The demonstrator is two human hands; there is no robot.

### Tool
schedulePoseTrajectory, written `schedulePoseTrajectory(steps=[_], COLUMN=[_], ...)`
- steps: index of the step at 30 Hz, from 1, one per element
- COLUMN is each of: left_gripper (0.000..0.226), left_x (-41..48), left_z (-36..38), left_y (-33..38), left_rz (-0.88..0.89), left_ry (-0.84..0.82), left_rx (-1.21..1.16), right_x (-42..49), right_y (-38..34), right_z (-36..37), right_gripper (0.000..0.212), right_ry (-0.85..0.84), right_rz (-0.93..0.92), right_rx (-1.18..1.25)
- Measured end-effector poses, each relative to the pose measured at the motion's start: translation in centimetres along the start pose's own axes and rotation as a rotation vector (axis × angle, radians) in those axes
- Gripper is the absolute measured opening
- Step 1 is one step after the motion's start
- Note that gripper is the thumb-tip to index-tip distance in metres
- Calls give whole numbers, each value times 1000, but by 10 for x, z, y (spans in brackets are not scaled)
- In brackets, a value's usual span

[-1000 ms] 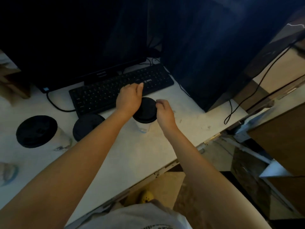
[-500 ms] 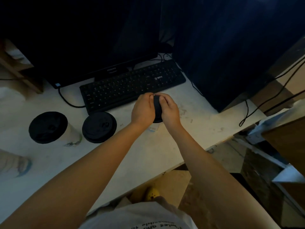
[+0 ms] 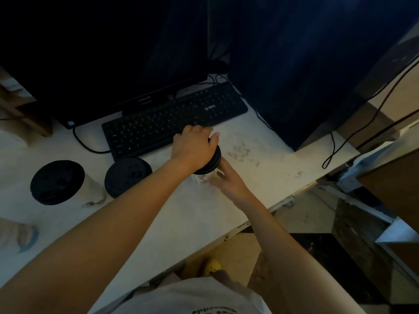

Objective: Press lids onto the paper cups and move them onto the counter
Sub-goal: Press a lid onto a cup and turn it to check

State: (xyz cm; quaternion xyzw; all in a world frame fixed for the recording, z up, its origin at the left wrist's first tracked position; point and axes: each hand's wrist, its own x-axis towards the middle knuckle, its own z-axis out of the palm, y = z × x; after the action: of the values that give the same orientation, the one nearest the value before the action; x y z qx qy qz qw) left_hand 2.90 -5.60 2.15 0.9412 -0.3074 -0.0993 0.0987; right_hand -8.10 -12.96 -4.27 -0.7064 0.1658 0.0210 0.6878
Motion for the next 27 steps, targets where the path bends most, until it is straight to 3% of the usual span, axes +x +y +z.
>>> schedulePoseTrajectory(steps=[6, 14, 22, 25, 27], left_gripper=[45, 41, 46, 56, 66], left_x=[2, 1, 4, 6, 5], left_z=[6, 7, -7, -20, -31], left_y=[2, 3, 2, 6, 10], left_rz=[-10, 10, 68, 10, -47], left_ry=[31, 91, -39, -115, -157], left_rx=[32, 82, 184, 288, 215], right_x=[33, 43, 32, 30, 31], right_y=[10, 29, 22, 16, 10], right_z=[2, 1, 16, 25, 28], right_gripper=[92, 90, 83, 78, 73], right_ry=[-102, -106, 72, 158, 228], right_rz=[27, -38, -94, -116, -143], right_rx=[-120, -115, -46, -15, 8])
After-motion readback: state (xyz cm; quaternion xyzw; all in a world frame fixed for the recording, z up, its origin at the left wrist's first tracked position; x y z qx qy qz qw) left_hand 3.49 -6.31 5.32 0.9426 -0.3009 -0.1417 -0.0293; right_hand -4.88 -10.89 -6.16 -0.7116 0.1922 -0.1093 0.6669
